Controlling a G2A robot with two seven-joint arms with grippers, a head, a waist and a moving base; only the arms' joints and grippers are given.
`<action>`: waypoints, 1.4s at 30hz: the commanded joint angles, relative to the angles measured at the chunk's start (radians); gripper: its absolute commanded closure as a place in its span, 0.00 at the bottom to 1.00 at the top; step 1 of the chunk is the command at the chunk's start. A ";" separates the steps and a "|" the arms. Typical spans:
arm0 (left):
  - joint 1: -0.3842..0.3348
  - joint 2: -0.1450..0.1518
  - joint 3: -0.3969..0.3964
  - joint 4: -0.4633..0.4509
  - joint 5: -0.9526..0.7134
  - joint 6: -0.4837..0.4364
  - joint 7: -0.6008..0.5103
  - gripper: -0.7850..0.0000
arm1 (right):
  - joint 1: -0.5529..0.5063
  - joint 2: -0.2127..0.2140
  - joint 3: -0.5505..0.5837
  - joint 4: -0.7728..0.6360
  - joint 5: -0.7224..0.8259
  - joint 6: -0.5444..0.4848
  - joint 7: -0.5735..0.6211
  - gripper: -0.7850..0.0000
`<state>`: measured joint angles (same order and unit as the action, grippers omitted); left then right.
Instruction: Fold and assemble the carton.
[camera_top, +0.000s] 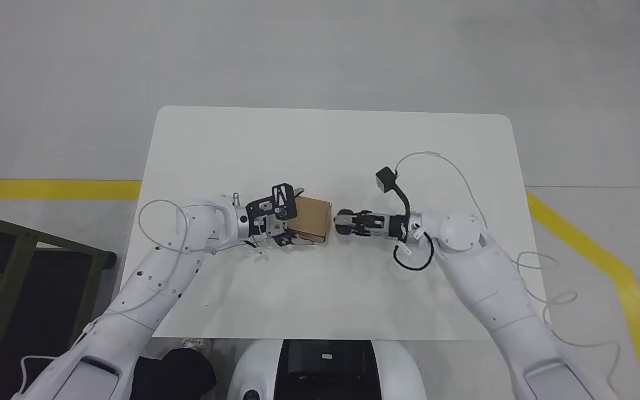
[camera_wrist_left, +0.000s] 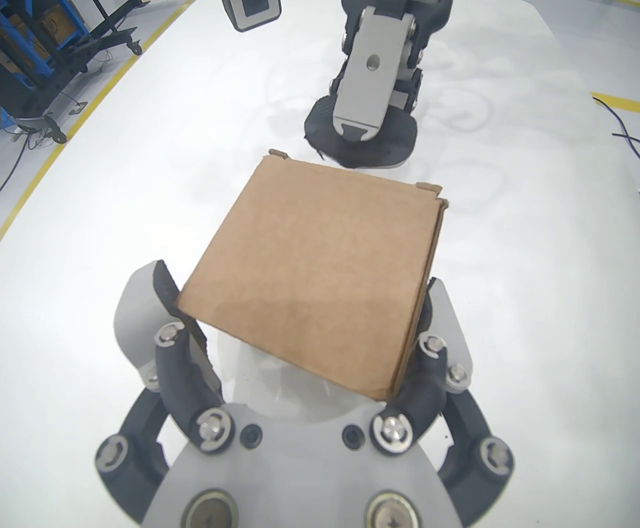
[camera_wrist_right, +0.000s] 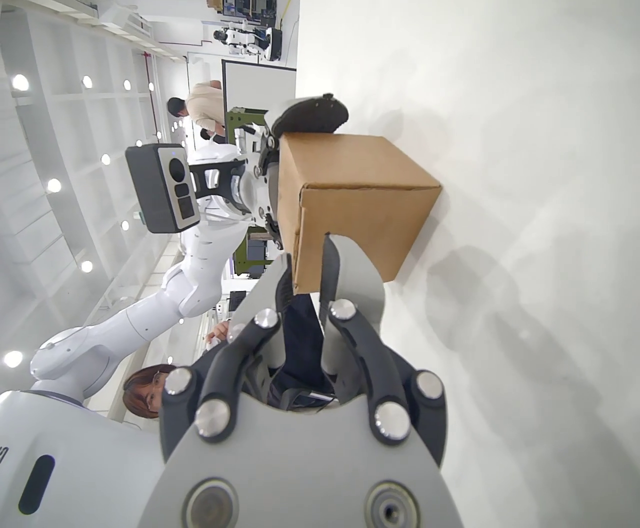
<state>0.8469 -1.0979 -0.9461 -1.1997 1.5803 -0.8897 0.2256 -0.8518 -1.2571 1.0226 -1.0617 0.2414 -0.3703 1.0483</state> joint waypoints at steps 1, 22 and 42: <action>-0.001 0.000 0.000 0.001 -0.002 -0.002 -0.001 0.00 | -0.005 0.002 0.000 -0.007 -0.009 0.008 0.001 1.00; -0.008 -0.003 0.009 0.009 -0.005 -0.002 -0.003 0.00 | 0.041 -0.029 -0.080 0.037 0.020 0.004 -0.011 1.00; 0.120 0.097 -0.216 -0.081 -0.075 -0.123 0.133 0.00 | -0.042 0.026 0.060 -0.132 -0.036 0.017 -0.022 0.00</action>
<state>0.9598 -1.0104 -1.1444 -1.2774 1.5276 -1.0131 0.3447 -0.8890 -1.2327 1.0776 -1.1838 0.2069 -0.3549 1.0259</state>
